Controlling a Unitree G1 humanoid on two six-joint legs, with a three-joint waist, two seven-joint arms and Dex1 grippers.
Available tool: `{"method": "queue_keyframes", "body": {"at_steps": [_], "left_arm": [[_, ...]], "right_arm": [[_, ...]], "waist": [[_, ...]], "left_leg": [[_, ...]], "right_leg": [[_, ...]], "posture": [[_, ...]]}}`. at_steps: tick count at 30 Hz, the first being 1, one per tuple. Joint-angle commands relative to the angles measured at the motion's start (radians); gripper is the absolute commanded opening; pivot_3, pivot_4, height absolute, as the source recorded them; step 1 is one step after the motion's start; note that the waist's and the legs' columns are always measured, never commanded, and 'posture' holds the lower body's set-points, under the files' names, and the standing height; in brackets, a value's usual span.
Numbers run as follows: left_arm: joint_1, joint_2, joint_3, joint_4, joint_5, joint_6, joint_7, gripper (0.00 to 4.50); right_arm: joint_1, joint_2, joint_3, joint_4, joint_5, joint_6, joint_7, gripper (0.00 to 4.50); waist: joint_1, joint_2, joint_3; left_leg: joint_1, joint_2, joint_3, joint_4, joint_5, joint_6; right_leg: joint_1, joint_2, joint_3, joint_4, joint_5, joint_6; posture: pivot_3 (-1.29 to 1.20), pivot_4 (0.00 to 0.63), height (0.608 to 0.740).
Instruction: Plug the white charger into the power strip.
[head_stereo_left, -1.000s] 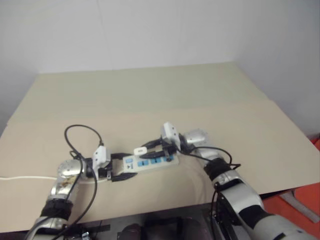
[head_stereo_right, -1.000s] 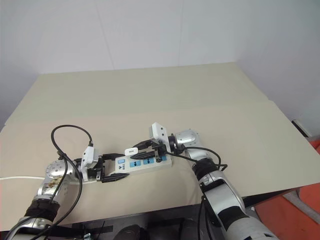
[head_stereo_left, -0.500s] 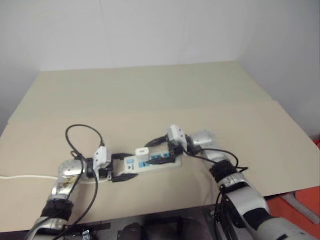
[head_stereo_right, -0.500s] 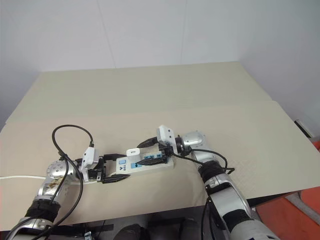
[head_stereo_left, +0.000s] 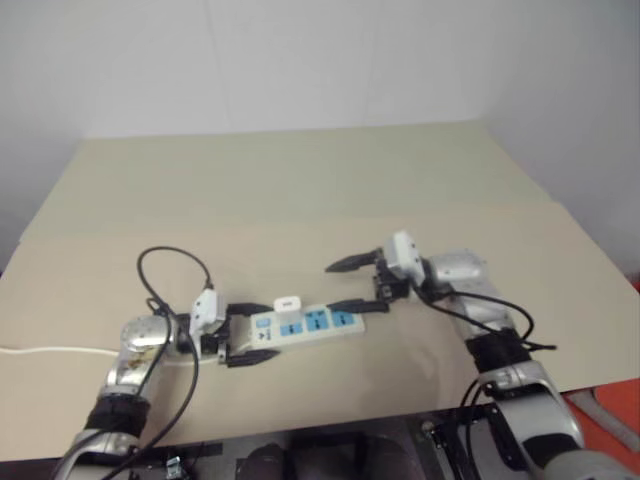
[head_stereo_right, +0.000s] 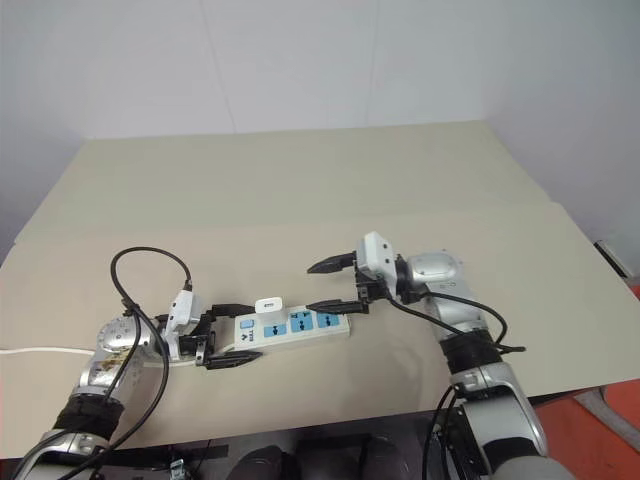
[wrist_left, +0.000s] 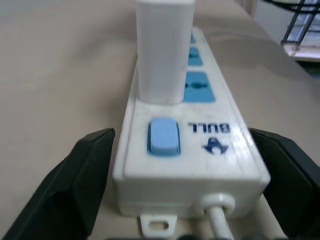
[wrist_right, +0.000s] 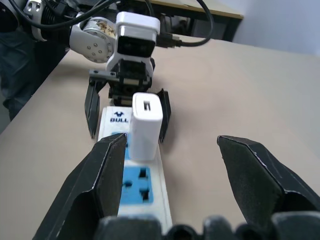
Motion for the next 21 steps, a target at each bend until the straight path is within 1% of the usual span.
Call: {"method": "queue_keyframes", "body": {"at_steps": [1, 4, 7, 9, 11, 12, 14, 16, 19, 21], "left_arm": [[0.004, 0.034, 0.076, -0.153, -0.109, 0.065, 0.005, 4.48], [0.043, 0.135, 0.173, -0.248, -0.192, 0.144, -0.017, 4.48], [0.096, 0.26, 0.25, -0.259, -0.22, 0.206, -0.059, 4.48], [0.134, 0.332, 0.28, -0.189, -0.164, 0.155, -0.088, 4.48], [0.151, 0.378, 0.297, -0.101, -0.112, 0.068, -0.121, 4.48], [0.148, 0.401, 0.302, -0.066, -0.107, 0.068, -0.134, 4.48], [0.125, 0.424, 0.316, -0.033, -0.119, 0.104, -0.126, 4.48], [0.11, 0.423, 0.327, -0.039, -0.136, 0.13, -0.102, 4.48], [0.11, 0.418, 0.335, -0.062, -0.149, 0.16, -0.091, 4.48], [0.151, 0.408, 0.343, -0.111, -0.152, 0.174, -0.08, 4.48]], "right_arm": [[0.045, -0.062, -0.059, -0.119, 0.058, 0.075, -0.02, 3.49], [0.138, -0.157, -0.126, -0.215, 0.096, 0.15, -0.051, 3.49], [0.238, -0.279, -0.198, -0.258, 0.105, 0.203, -0.066, 3.49], [0.308, -0.37, -0.26, -0.243, 0.091, 0.199, -0.07, 3.49], [0.363, -0.444, -0.312, -0.221, 0.068, 0.192, -0.089, 3.49], [0.395, -0.478, -0.345, -0.213, 0.057, 0.178, -0.101, 3.49], [0.461, -0.534, -0.408, -0.209, 0.046, 0.161, -0.118, 3.49], [0.53, -0.565, -0.47, -0.239, 0.069, 0.18, -0.123, 3.49], [0.599, -0.579, -0.514, -0.294, 0.091, 0.205, -0.125, 3.49], [0.64, -0.557, -0.514, -0.337, 0.092, 0.211, -0.153, 3.49]], "waist": [[0.002, 0.0, 0.0], [0.003, -0.001, 0.001], [0.002, -0.001, 0.001], [0.003, 0.0, 0.001], [0.004, 0.0, 0.002], [0.006, 0.0, 0.002], [0.01, -0.001, 0.004], [0.017, -0.002, 0.004], [0.017, -0.002, 0.004], [0.012, -0.002, 0.004]], "left_leg": [[-0.003, 0.0, 0.0, 0.001, 0.0, 0.0], [-0.005, 0.0, 0.0, 0.001, 0.0, 0.0], [-0.005, 0.0, 0.0, 0.0, 0.0, 0.0], [-0.004, 0.0, 0.0, 0.0, 0.0, 0.0], [-0.003, 0.0, 0.0, 0.0, 0.0, 0.0], [-0.003, 0.0, 0.001, 0.0, 0.0, 0.0], [-0.002, 0.0, 0.001, 0.0, 0.0, 0.0], [-0.002, 0.001, 0.0, 0.0, 0.0, 0.0], [-0.001, 0.001, 0.0, 0.0, 0.0, -0.001], [-0.001, 0.001, 0.0, 0.0, 0.0, -0.001]], "right_leg": [[-0.002, 0.0, 0.0, 0.001, 0.0, 0.0], [-0.004, 0.0, 0.0, 0.0, 0.0, 0.0], [-0.004, 0.0, 0.0, -0.001, -0.001, 0.001], [-0.004, 0.0, 0.0, -0.002, -0.001, 0.002], [-0.003, 0.0, 0.001, -0.002, -0.002, 0.002], [-0.004, 0.0, 0.001, -0.004, -0.003, 0.002], [-0.004, 0.0, 0.0, -0.003, -0.004, 0.001], [-0.004, 0.0, 0.0, -0.001, -0.005, 0.0], [-0.004, 0.0, 0.0, 0.0, -0.004, 0.0], [-0.003, 0.0, 0.001, 0.001, -0.004, -0.001]], "posture": [[0.0, 0.15, 0.74], [0.0, 0.15, 0.74], [0.0, 0.15, 0.74], [0.0, 0.15, 0.74], [0.0, 0.15, 0.74], [0.0, 0.15, 0.74], [0.0, 0.15, 0.74], [0.0, 0.15, 0.74], [0.0, 0.15, 0.74], [0.0, 0.15, 0.74]]}}
